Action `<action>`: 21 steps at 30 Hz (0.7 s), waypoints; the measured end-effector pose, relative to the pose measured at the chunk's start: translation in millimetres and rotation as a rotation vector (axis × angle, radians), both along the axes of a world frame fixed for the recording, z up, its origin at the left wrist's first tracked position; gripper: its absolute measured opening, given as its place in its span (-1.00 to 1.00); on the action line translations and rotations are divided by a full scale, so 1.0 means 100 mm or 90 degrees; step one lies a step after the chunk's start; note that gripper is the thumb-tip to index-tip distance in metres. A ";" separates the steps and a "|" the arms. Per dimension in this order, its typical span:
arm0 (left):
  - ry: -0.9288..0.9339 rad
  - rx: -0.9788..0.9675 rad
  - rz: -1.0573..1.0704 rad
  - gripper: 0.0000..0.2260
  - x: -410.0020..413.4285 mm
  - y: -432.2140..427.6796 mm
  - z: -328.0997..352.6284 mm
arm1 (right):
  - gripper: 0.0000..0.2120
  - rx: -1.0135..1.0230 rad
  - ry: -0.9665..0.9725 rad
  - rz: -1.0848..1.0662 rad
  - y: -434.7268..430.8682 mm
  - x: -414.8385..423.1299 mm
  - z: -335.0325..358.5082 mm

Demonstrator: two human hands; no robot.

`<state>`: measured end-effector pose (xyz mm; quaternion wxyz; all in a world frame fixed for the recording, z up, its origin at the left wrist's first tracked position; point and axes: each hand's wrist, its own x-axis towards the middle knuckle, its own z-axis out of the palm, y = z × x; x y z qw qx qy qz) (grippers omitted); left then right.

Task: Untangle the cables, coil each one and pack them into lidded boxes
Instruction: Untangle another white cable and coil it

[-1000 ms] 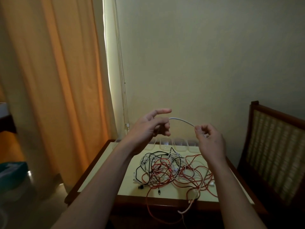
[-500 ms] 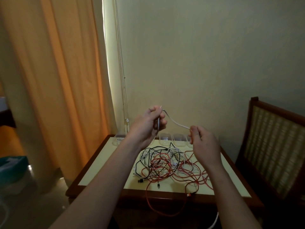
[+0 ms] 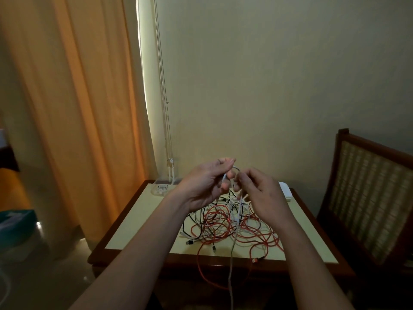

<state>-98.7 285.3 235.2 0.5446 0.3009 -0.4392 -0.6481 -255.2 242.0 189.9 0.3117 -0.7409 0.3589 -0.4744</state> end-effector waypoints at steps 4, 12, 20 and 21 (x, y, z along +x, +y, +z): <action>-0.317 -0.187 0.191 -0.78 -0.01 0.04 -0.05 | -0.74 0.004 -0.045 -0.060 0.01 0.00 0.04; -0.437 -0.281 0.324 -0.78 -0.04 -0.01 -0.12 | -0.74 0.027 -0.121 -0.083 -0.14 -0.05 0.03; 0.095 -0.032 0.254 -0.70 0.12 -0.17 0.00 | -0.76 0.087 -0.067 -0.077 -0.10 -0.14 -0.16; 0.145 -0.015 0.263 -0.69 0.19 -0.20 0.01 | -0.76 0.095 -0.054 -0.078 -0.09 -0.17 -0.20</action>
